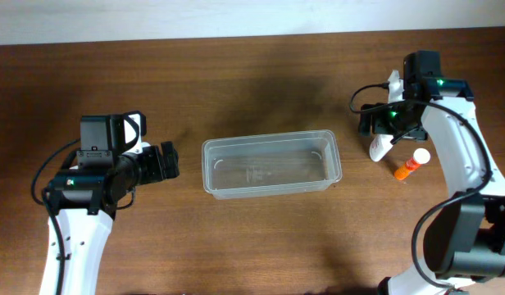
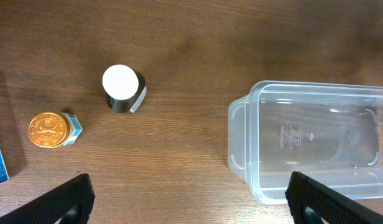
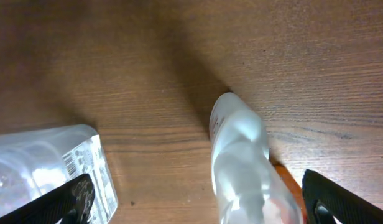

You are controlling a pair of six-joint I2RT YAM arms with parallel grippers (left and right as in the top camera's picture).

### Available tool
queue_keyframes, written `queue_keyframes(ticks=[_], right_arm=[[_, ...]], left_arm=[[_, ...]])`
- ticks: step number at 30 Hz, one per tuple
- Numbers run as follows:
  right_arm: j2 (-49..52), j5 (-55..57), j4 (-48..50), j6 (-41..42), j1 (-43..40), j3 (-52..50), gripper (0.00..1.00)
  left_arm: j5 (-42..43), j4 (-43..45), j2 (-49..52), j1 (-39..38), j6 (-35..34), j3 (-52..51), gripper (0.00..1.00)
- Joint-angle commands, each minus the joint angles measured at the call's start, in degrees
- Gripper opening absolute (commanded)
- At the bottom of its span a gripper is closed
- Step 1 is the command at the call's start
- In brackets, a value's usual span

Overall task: Pack container
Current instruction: 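Reach the right gripper to the white squeeze bottle and grasp it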

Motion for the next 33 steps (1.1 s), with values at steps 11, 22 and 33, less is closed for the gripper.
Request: queue_keyframes(ticks=[11,22,33], right_arm=[[0.50,1.09,1.42,1.09,-2.10,1.27,0.57],[0.50,1.09,1.99,1.11,-2.10,1.27,0.42],[0.50,1.11,1.97,1.11,-2.10,1.25,0.34]], left_arm=[[-0.90,-0.09,0.15,-0.17,-0.48,1.31,0.99],[-0.90,-0.09,0.15,-0.17,-0.48,1.31,1.00],[-0.90,-0.09,0.15,-0.17,-0.50,1.31,0.99]])
